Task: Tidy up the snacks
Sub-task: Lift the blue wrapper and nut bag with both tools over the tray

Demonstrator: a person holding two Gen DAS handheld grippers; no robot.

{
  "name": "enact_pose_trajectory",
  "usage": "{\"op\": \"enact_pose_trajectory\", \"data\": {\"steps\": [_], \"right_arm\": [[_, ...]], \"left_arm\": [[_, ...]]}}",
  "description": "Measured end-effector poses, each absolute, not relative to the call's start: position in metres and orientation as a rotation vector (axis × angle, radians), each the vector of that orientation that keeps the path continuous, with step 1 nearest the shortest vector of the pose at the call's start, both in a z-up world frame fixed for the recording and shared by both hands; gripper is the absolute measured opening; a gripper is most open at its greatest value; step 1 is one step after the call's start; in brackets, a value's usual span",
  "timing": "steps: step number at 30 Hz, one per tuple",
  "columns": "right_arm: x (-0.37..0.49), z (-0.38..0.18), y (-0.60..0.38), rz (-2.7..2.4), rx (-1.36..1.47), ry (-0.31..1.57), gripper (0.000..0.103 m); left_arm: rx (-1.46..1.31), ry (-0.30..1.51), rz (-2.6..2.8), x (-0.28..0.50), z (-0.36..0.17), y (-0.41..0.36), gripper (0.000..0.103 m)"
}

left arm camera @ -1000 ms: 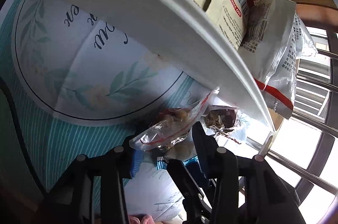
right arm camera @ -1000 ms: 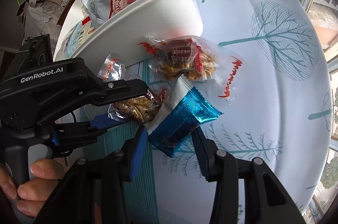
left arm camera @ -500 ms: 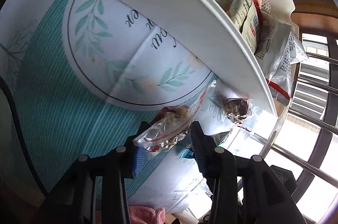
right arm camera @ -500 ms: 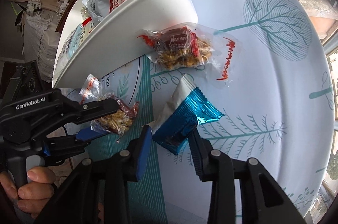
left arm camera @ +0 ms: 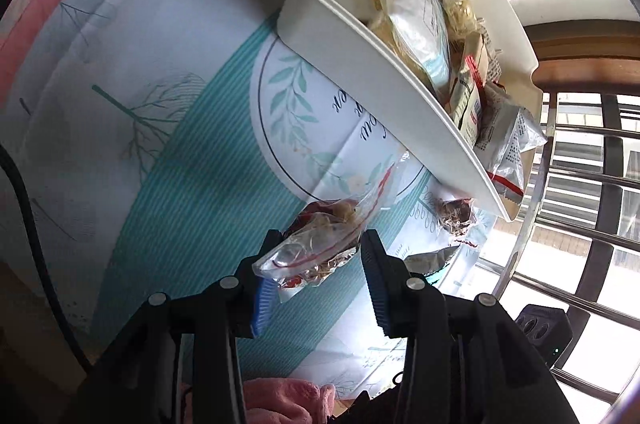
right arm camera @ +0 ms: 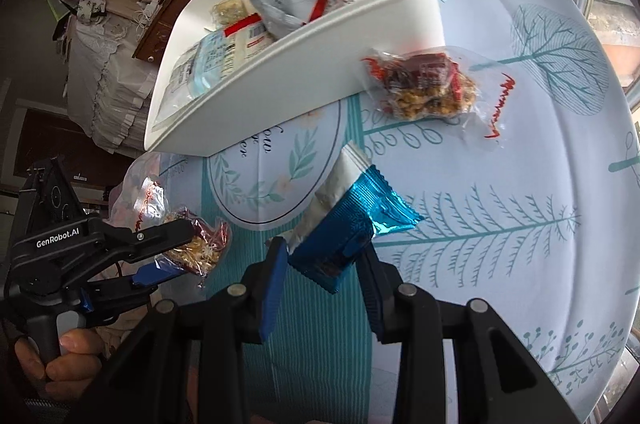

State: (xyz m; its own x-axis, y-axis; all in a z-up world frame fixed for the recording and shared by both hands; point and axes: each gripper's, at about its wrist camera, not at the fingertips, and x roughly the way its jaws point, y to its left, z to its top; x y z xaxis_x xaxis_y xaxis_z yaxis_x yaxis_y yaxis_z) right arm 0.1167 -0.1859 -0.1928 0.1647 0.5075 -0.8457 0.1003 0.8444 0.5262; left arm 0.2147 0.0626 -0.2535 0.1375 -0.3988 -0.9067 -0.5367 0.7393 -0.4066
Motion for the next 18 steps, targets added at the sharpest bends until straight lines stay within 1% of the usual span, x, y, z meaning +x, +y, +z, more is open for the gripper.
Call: {"op": "enact_pose_trajectory", "data": {"steps": [5,11,18], "right_arm": [[0.122,-0.178,-0.159,0.352,0.488,1.347,0.035],[0.124,-0.159,-0.133,0.400,0.444,1.286,0.035],[0.136,-0.142,-0.114,0.399,0.473,1.226,0.036]], "left_arm": [[-0.774,1.405,0.146,0.212,-0.231,0.097,0.039],[-0.751,1.296,0.139,0.222,-0.203,0.120,0.039],[-0.758,1.167,0.038,0.242,-0.176,0.134,0.039]]}}
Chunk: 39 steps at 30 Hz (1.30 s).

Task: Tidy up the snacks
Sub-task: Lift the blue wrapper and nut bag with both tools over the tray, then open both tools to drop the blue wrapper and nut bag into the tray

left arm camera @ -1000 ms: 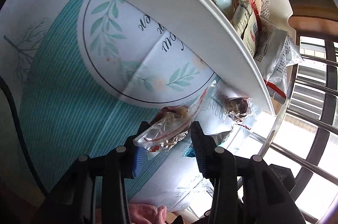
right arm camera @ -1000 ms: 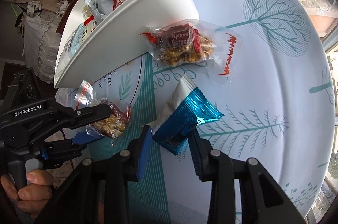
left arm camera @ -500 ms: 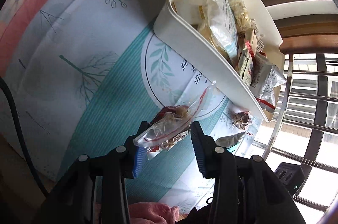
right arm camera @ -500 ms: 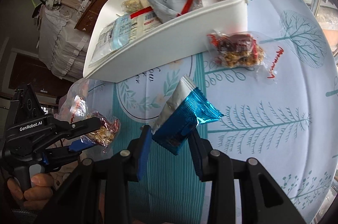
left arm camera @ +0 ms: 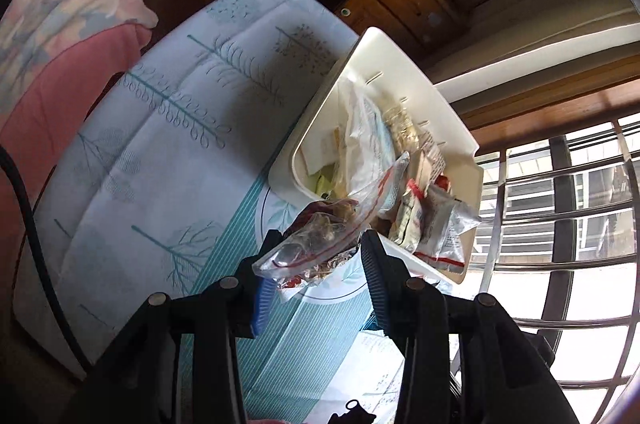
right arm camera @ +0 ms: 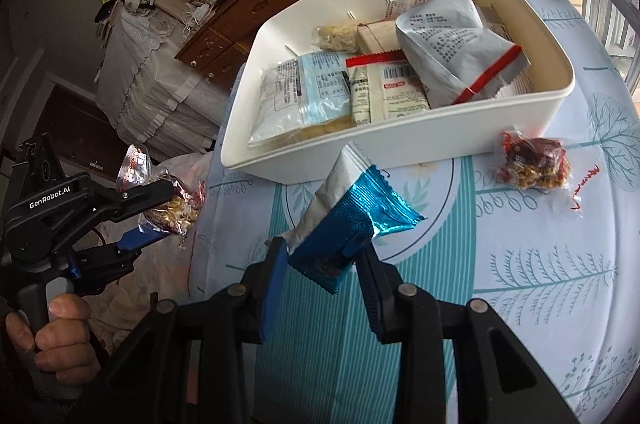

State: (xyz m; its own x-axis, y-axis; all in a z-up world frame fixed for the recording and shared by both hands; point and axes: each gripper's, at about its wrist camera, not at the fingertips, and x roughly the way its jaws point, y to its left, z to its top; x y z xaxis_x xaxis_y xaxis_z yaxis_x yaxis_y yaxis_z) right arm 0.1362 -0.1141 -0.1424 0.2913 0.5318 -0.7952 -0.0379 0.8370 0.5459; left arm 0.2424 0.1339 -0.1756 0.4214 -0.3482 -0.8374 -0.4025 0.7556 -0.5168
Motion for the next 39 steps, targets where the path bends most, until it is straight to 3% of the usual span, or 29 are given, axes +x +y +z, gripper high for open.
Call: {"op": "enact_pose_trajectory", "data": {"steps": [8,21,29,31,33,39], "right_arm": [[0.157,-0.123,-0.097,0.345,0.449,1.111,0.036],[0.186,-0.118,-0.067,0.215,0.224,0.941,0.036],[0.199,-0.126,-0.063,0.151,0.199,0.929,0.038],[0.200,-0.128,-0.063,0.141,0.205,0.938,0.043],[0.201,-0.128,-0.063,0.131,0.216,0.947,0.058],[0.197,-0.125,-0.070,0.126,0.221,0.943,0.060]], "left_arm": [[-0.695,1.091,-0.100,0.272,-0.160,0.133,0.039],[-0.551,1.133,-0.222,0.315,-0.178,0.124,0.039],[-0.520,1.137,-0.244,0.321,-0.179,0.124,0.040],[-0.528,1.137,-0.243,0.320,-0.178,0.126,0.041],[-0.532,1.135,-0.236,0.318,-0.177,0.127,0.042],[-0.501,1.123,-0.220,0.307,-0.168,0.125,0.047]]}}
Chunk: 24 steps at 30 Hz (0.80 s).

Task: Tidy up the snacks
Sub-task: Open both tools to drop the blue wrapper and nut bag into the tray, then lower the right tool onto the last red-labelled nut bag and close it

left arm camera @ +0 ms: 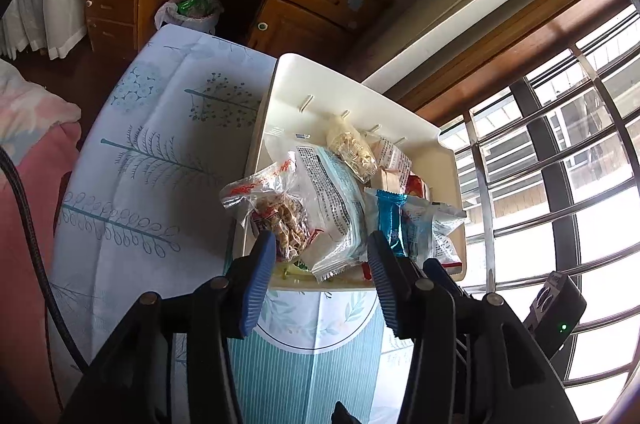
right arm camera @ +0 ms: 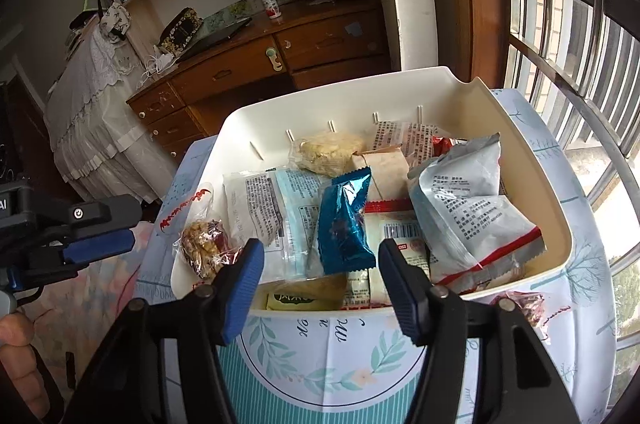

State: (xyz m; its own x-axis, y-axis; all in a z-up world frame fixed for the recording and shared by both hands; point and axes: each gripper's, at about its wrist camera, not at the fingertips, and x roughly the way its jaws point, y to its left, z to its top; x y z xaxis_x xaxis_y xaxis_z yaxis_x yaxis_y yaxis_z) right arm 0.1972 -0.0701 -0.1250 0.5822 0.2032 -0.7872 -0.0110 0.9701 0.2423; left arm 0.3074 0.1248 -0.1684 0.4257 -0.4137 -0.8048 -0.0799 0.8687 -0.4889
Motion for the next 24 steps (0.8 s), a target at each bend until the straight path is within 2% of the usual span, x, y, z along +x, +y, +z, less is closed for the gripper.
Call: {"op": "enact_pose_trajectory", "data": {"steps": [7,15,22,24], "right_arm": [[0.178,-0.117,-0.086,0.117,0.173,0.933,0.060],[0.142,-0.109,-0.108,0.080,-0.010,0.912,0.060],[0.122,-0.121,-0.134,0.079,-0.065,0.958,0.060],[0.120,-0.125,-0.141,0.080,-0.067,0.967,0.064]], "left_arm": [[-0.444,1.118,-0.210,0.287,-0.158,0.104,0.051],[-0.348,1.096,-0.185,0.262,-0.146,0.068,0.052],[-0.226,1.096,-0.092,0.236,-0.139,0.032,0.052],[-0.199,1.102,-0.061,0.230,-0.139,0.025,0.052]]}}
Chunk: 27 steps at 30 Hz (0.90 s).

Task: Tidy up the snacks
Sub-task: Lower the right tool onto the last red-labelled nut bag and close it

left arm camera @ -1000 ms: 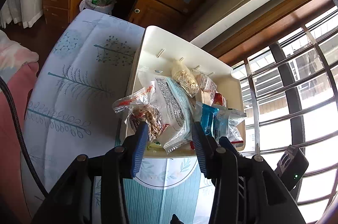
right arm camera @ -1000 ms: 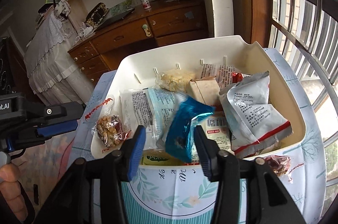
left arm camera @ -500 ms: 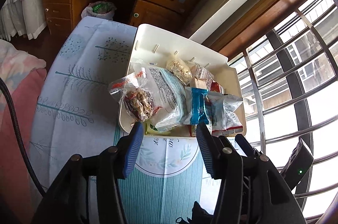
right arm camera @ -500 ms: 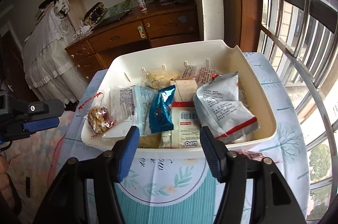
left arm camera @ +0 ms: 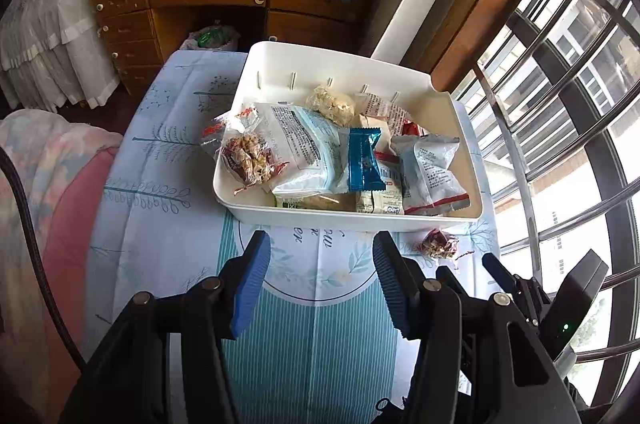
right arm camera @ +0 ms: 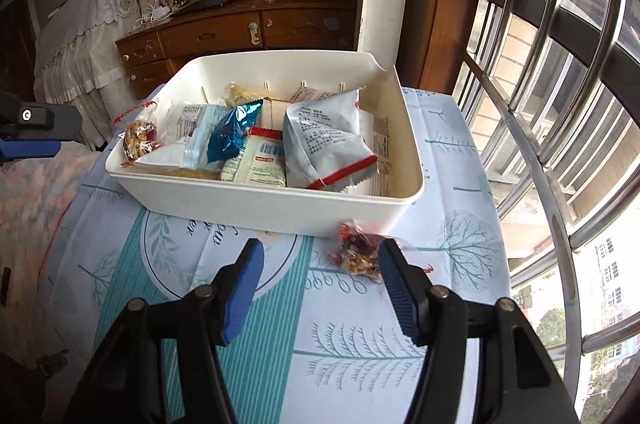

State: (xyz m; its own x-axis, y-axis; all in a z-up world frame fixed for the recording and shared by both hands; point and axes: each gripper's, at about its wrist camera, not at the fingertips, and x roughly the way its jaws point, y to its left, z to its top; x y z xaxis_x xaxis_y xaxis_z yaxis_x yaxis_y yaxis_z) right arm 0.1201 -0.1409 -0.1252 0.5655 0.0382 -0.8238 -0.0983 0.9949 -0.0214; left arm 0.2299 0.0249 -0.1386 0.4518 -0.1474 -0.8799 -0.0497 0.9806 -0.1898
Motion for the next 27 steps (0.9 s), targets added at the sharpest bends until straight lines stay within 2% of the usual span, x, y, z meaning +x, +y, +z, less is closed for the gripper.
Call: {"op": "enact_pose_trajectory", "data": {"steps": [1,4,8,11,19,27], "right_arm": [[0.119,-0.127,-0.145,0.083,-0.065,0.972,0.066],[0.118,-0.133,-0.155,0.089,-0.058,0.975,0.069],[0.122,-0.145,-0.164,0.100,-0.021,1.010,0.070],[0.128,-0.154,-0.173,0.101,0.030,1.030,0.076],[0.144,-0.183,-0.182,0.076,0.111,1.084,0.077],[0.160,-0.212,-0.187,0.020,0.113,1.113,0.077]], "left_arm": [[-0.189,1.107,-0.046,0.225,-0.139,0.021,0.053],[-0.169,1.135,0.011,0.215,-0.144,0.015,0.064],[-0.155,1.167,0.096,0.204,-0.152,0.010,0.065],[-0.119,1.191,0.152,0.201,-0.158,0.009,0.070],[-0.055,1.261,0.284,0.196,-0.181,0.011,0.074],[-0.034,1.330,0.334,0.184,-0.203,0.019,0.075]]}}
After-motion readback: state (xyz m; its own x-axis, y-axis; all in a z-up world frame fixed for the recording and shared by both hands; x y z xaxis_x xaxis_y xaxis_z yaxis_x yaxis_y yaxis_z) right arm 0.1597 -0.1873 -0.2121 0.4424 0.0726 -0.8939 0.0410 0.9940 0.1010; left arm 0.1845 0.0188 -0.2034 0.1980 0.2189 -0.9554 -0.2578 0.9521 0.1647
